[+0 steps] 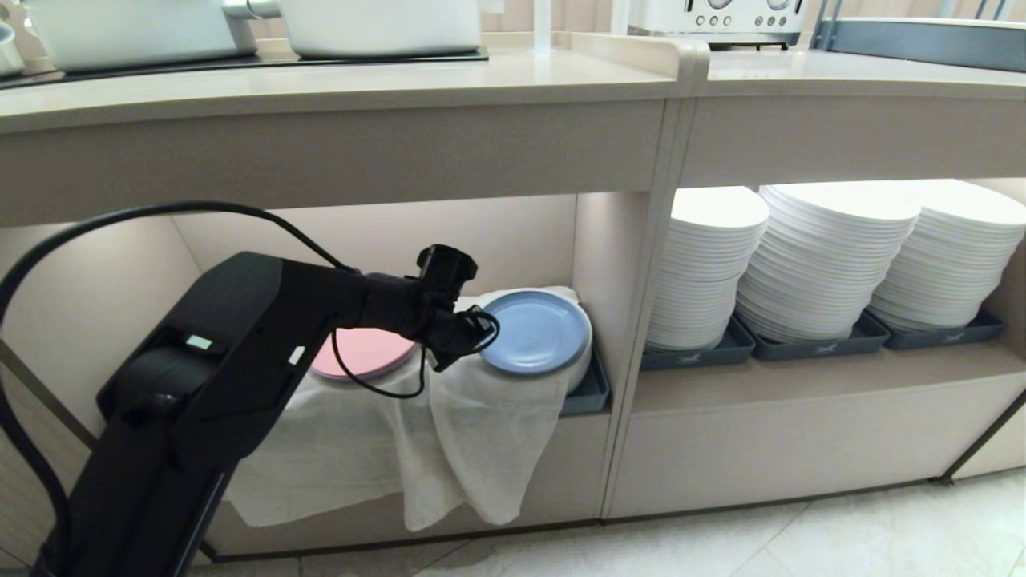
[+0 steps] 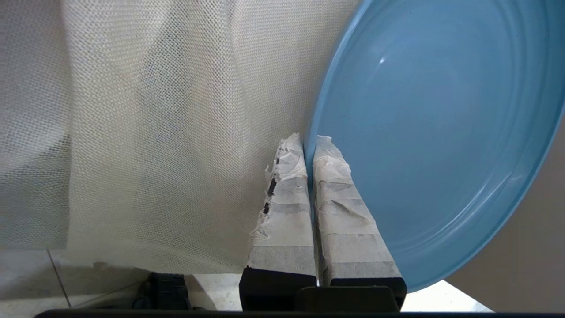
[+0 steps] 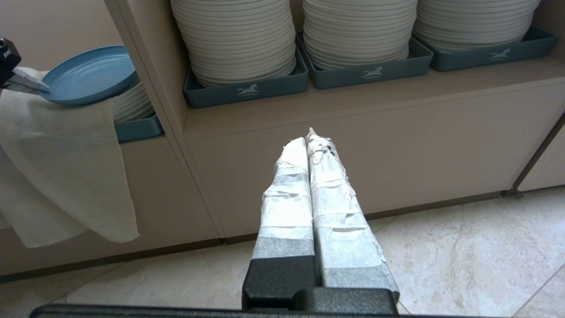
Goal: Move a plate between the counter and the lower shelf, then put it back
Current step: Put the plate in the cupboard
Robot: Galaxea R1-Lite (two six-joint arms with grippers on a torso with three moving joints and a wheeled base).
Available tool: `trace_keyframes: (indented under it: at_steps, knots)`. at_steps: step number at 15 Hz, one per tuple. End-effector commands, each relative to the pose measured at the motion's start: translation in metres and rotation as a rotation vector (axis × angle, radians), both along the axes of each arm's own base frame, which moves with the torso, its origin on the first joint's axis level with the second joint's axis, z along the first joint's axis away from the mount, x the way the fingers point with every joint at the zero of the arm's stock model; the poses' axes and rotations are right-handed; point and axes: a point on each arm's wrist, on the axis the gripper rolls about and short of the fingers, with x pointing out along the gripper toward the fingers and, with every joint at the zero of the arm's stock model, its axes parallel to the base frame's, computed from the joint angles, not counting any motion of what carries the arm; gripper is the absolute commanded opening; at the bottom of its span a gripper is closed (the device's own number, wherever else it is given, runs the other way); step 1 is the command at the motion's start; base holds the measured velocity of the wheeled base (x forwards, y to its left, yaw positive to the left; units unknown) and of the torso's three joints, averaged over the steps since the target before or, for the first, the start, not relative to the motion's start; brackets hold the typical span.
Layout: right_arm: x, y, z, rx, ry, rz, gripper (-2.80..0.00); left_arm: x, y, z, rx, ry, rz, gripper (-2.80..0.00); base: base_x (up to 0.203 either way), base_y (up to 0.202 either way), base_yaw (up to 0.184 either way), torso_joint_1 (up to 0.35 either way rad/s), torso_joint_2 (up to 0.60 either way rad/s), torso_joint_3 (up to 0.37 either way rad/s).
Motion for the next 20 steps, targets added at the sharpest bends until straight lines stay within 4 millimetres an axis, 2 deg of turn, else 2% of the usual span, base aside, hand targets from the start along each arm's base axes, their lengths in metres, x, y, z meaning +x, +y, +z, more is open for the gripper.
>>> trace_keyframes:
  at_steps: [1, 16, 17, 18, 20]
  knots:
    - [0.0, 0.0, 0.0, 0.0, 0.0, 0.0, -2.8, 0.0, -0.0003, -0.0004, -0.002, 0.002, 0.002, -2.8, 0.0, 0.0, 0.0, 0.0, 0.0, 0.0]
    - [0.0, 0.0, 0.0, 0.0, 0.0, 0.001, -2.8, 0.0002, -0.0005, -0.0018, -0.001, 0.004, 0.002, -2.8, 0.0, 0.0, 0.0, 0.0, 0.0, 0.0]
    - [0.0, 0.0, 0.0, 0.0, 0.0, -0.001, -2.8, 0.0002, -0.0004, -0.0019, -0.001, 0.004, 0.002, -2.36, 0.0, 0.0, 0.0, 0.0, 0.0, 0.0]
    - [0.0, 0.0, 0.0, 0.0, 0.0, -0.001, -2.8, 0.0002, -0.0004, -0.0019, -0.001, 0.004, 0.002, 0.0, 0.0, 0.0, 0.0, 0.0, 0.0, 0.0]
    - [0.0, 0.0, 0.0, 0.0, 0.0, -0.001, -2.8, 0.0, -0.0004, -0.0022, 0.0, 0.005, 0.002, 0.0, 0.0, 0.0, 0.0, 0.0, 0.0, 0.0]
